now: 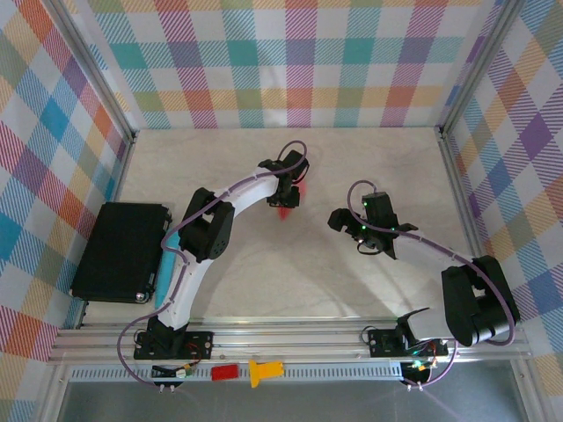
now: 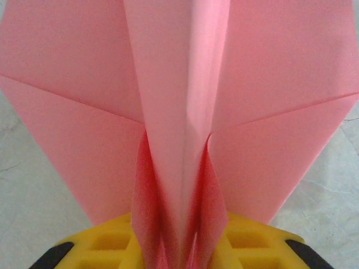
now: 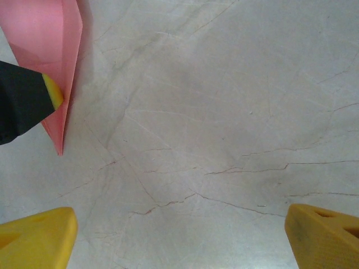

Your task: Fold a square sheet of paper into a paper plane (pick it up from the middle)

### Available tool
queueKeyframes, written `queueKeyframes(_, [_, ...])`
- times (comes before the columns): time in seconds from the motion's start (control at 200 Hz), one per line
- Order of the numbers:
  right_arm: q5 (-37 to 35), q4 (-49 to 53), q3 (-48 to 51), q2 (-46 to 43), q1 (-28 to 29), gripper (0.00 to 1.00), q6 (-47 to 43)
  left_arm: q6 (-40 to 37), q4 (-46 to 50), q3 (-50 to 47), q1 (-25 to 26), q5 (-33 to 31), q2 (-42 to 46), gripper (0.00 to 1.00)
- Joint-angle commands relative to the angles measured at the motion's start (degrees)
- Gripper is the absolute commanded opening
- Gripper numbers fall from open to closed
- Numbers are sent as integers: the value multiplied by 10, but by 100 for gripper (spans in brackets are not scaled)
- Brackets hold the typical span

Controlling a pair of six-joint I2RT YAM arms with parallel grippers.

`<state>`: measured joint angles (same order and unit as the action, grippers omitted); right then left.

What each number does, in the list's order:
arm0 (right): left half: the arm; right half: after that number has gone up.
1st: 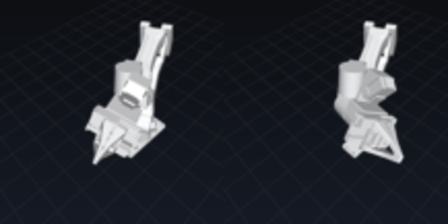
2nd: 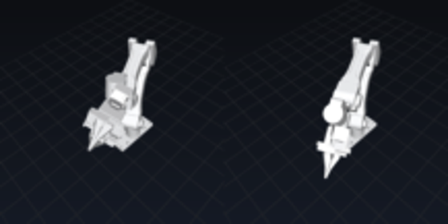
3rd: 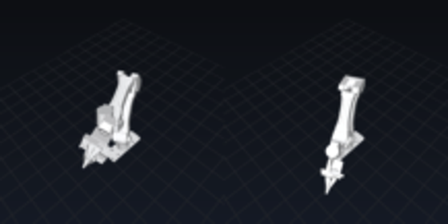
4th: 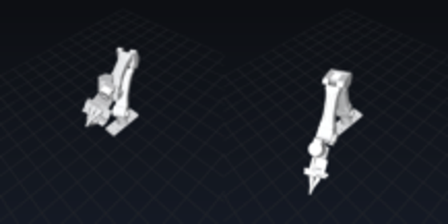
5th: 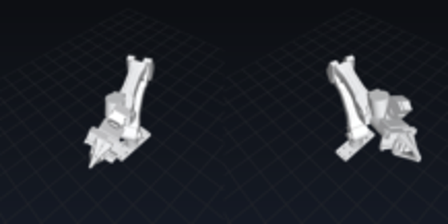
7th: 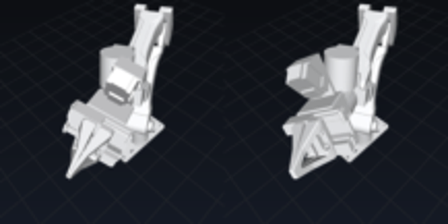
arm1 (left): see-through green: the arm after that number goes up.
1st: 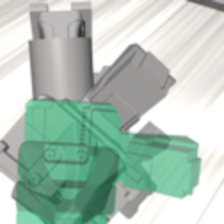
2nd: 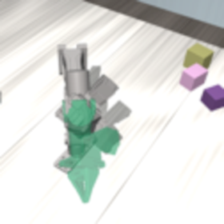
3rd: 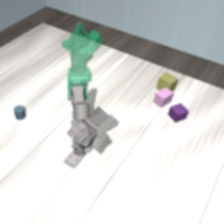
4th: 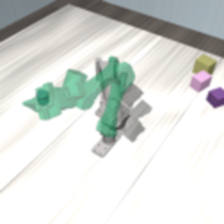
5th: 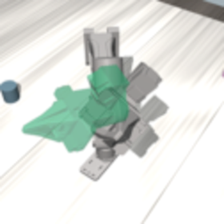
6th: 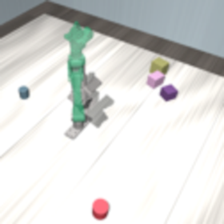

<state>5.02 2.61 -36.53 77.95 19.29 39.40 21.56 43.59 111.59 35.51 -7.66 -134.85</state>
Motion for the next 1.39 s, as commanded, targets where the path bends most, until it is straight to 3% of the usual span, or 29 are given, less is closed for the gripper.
queueKeyframes(0.0, [13,-3,3,9,-5,95,-1,-4,25,10,-3,-6,-24,29])
queueKeyframes(0.27, [19,-7,1,22,-6,95,3,34,32,5,-4,-36,-44,39])
queueKeyframes(0.565, [21,-7,-1,25,-8,96,4,49,33,21,-4,-32,-45,39])
queueKeyframes(0.76, [19,7,-13,18,-10,96,-1,48,41,58,-4,-17,1,41])
queueKeyframes(0.955, [5,40,-42,-2,-16,96,-17,61,37,55,-4,-33,83,49])
queueKeyframes(1.085, [-13,79,-73,-30,-20,96,-50,64,5,-7,-4,-49,165,52])
queueKeyframes(1.205, [-76,135,-115,-61,-20,100,-102,62,-56,-107,-11,-73,275,57])
queueKeyframes(1.315, [-153,164,-140,-90,-20,99,-159,52,-139,-243,-29,-112,398,68])
queueKeyframes(1.39, [-226,172,-147,-101,-21,99,-184,32,-205,-352,-44,-153,483,83])
